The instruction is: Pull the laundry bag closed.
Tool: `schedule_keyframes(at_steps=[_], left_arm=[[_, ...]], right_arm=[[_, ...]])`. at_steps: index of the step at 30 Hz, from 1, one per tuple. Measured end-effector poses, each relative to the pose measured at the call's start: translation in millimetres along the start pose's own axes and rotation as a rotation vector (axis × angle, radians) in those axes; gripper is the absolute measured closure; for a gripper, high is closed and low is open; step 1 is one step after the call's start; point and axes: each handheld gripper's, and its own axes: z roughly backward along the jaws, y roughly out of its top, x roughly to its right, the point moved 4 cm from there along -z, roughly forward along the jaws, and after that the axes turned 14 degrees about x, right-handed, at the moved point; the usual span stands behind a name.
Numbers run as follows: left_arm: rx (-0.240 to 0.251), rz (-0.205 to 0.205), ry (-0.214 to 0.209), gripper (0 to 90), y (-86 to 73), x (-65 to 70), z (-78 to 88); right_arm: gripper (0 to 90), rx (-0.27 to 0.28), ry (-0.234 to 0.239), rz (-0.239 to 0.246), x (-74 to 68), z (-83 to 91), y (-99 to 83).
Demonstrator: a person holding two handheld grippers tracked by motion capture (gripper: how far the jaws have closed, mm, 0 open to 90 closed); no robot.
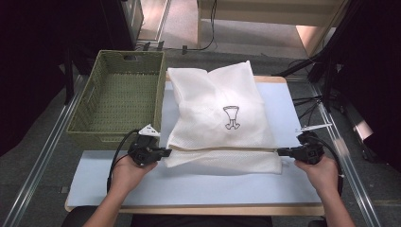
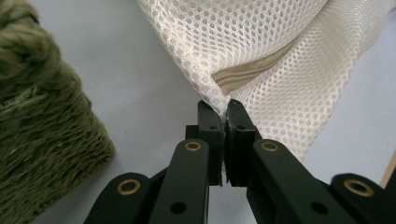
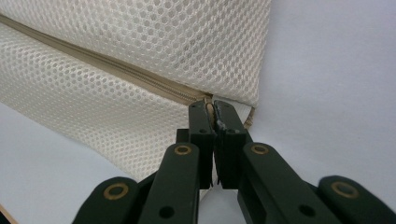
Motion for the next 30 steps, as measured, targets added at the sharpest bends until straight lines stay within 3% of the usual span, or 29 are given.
schedule_keyframes(at_steps=[9,20,22,25,30], left_arm=[[-0.036,-0.054,0.002,87.4,-8.3,8.4,-8.5],[-0.037,-0.015,-0.002,82.4,-10.7,4.3,-8.0],[-0.046,0.007,-0.021,79.7,-11.0,3.2,-7.3],[-0.057,0.028,-0.036,75.4,-10.7,2.7,-6.0],[-0.029,0.038,-0.050,69.6,-8.7,2.8,1.9]], right_arm=[[88.9,-0.007,0.030,0.050,-16.9,-0.9,0.6],[88.8,-0.009,0.101,0.104,-36.6,-3.1,1.9],[87.9,-0.017,0.092,0.112,-37.0,-3.9,1.8],[84.6,-0.002,0.109,0.089,-34.1,-3.8,1.1],[75.7,0.055,0.111,0.117,-36.5,0.2,5.5]])
